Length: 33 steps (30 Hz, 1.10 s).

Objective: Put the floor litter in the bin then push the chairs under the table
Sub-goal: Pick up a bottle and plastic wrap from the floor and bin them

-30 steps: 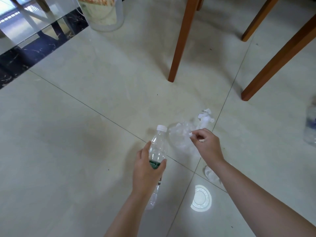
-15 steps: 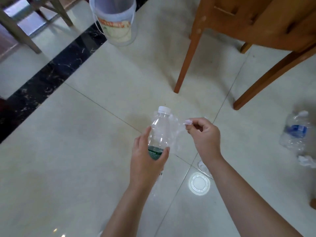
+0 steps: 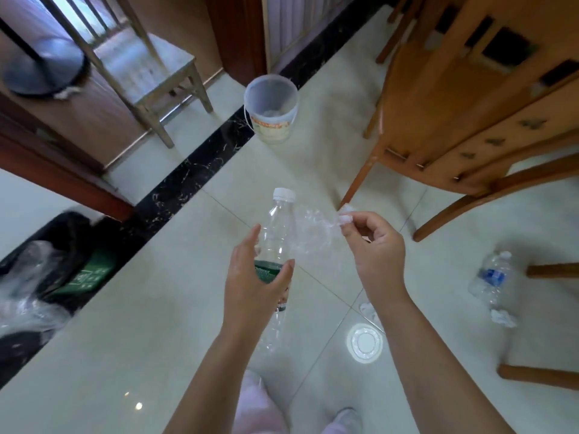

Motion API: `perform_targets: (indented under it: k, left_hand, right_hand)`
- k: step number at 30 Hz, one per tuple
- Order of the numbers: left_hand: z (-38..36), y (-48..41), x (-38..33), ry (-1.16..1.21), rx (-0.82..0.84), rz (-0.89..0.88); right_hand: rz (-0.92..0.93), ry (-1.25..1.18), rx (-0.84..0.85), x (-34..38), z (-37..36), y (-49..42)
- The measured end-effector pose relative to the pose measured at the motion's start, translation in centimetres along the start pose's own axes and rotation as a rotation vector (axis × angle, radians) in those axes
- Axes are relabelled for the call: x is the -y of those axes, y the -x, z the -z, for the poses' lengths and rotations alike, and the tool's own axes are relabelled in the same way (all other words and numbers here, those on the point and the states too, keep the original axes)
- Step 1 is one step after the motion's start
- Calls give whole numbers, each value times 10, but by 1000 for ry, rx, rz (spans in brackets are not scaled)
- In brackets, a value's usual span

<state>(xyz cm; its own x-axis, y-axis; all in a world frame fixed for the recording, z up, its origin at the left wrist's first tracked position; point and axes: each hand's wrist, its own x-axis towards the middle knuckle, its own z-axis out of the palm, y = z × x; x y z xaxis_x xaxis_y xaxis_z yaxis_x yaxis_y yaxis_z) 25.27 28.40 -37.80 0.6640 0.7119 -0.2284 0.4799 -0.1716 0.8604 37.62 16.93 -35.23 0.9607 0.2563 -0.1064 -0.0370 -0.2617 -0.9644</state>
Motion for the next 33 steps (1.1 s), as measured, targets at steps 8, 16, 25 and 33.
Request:
perform_targets:
  k: [8,16,25,33]
  left_hand:
    - [97,23,-78,86,-3,-4]
    - [155,35,-111,154,21,-47]
    - [194,2,-119,168,-57,-24]
    - [174,-93,-168,137,-54,-68]
  right_hand:
    - [81,16,18,135,-4,32]
    - [133,56,-28,206,-23,64]
    - [123,71,-9,240,-50,48]
    - [86,83,-11,254,-65,-38]
